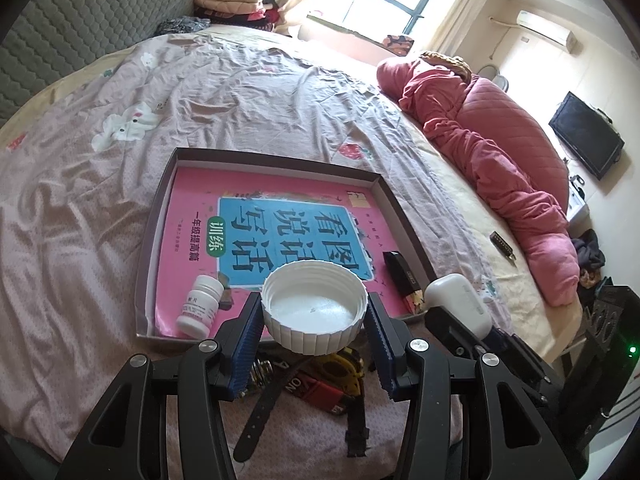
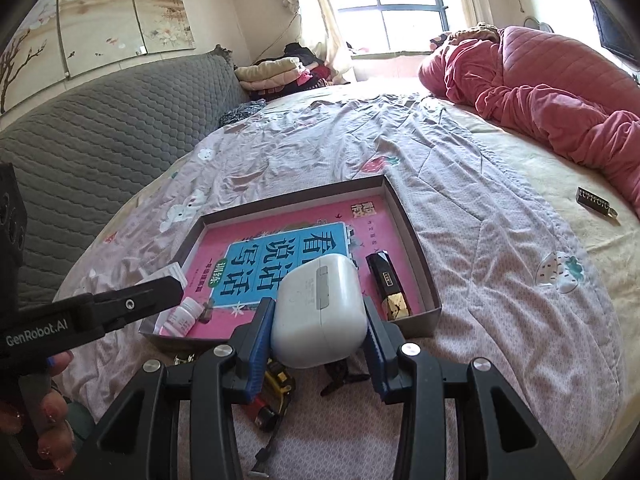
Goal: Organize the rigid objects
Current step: 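Carry the bottle cap over the tray with the left tool while the right tool carries the earbud case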
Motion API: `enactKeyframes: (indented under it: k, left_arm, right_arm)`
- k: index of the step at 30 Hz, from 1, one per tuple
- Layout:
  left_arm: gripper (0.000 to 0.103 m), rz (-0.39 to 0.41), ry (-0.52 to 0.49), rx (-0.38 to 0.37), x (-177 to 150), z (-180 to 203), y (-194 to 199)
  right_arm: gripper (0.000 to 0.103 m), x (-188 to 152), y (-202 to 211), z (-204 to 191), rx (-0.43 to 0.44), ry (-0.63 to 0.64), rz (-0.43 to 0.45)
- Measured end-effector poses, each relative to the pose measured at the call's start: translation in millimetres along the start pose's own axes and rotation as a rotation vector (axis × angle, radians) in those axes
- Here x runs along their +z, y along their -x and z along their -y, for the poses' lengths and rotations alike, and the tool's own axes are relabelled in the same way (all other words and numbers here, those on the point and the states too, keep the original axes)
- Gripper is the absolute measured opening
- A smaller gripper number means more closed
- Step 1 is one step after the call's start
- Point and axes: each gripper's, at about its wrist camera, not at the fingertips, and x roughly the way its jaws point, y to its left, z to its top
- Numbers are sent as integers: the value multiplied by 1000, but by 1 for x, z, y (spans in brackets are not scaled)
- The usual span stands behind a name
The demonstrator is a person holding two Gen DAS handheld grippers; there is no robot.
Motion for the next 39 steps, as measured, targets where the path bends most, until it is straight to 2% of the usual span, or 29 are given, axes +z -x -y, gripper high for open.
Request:
enactKeyframes:
  k: [21,39]
  left_arm:
    - [51,-82,-25,39,6,1,-54]
    - [51,-153,-54,52,-4,5,-83]
  right_arm:
    - [42,10,-22,-2,-16,30,-45]
    - [41,26,-48,2,-20,19,-76]
